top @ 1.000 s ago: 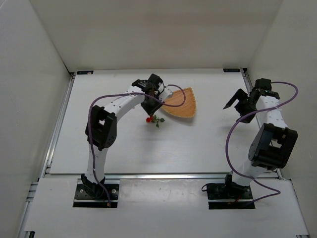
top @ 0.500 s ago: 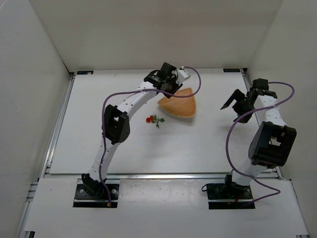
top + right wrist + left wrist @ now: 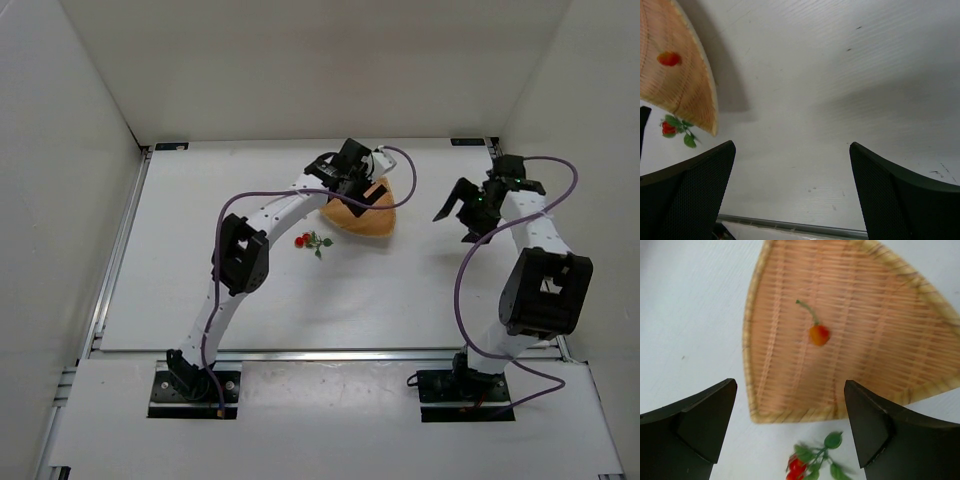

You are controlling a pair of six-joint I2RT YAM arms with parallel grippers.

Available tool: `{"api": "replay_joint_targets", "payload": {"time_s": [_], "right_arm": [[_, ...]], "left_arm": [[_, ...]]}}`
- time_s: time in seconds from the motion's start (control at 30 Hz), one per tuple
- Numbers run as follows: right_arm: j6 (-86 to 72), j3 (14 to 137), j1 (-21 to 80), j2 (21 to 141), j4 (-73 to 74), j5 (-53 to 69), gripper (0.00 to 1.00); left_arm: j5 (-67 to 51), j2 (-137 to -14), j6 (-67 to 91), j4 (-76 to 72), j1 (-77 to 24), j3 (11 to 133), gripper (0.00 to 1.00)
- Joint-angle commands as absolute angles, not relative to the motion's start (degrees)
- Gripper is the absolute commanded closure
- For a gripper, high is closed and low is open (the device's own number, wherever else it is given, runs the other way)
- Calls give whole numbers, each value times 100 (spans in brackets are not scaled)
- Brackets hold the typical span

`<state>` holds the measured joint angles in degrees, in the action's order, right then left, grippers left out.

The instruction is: Place and organize the fake fruits in the fruit bowl

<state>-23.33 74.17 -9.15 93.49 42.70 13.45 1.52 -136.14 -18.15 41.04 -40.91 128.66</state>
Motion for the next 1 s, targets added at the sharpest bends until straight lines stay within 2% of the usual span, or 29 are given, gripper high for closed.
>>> {"api": "replay_joint_targets", "payload": {"time_s": [0.0, 0.07, 0.2, 0.27, 0.4, 0.43, 0.57, 0.8, 0.93, 0.97], "right_arm": [[-1785, 7663, -108, 9000, 4034, 934, 1], [-1409, 7804, 692, 9078, 4034, 617, 1], [-925, 8471, 2010, 9623, 4034, 387, 8], [-757, 9057, 2731, 10114, 4034, 387, 13], [-335, 10243, 3751, 11107, 4087, -7, 17], [-334, 10483, 3962, 11527, 4174, -165, 22], [-579, 11258, 4078, 12339, 4446, -62, 35], [-879, 11180, 4385, 12796, 4623, 25, 40], [-1010, 11180, 4518, 13042, 4737, -140, 46], [-1089, 11180, 4518, 13121, 4807, -141, 51]], "left_arm": [[1044, -12657, -1617, 4017, -3991, 12587, 1], [1248, -12271, -1442, 4017, -3693, 12157, 1], [1555, -11752, -1108, 4017, -2815, 11445, 1], [1669, -11480, -968, 4017, -2245, 10989, 1], [1880, -11014, -967, 4017, -1522, 10267, 1], [1881, -10926, -967, 4017, -1407, 10135, 1], [1934, -10600, -967, 4017, -1099, 9642, 1], [1819, -10582, -967, 4017, -967, 9509, 1], [1819, -10705, -967, 4017, -967, 9562, 1], [1819, -10705, -967, 4017, -967, 9615, 1]]}}
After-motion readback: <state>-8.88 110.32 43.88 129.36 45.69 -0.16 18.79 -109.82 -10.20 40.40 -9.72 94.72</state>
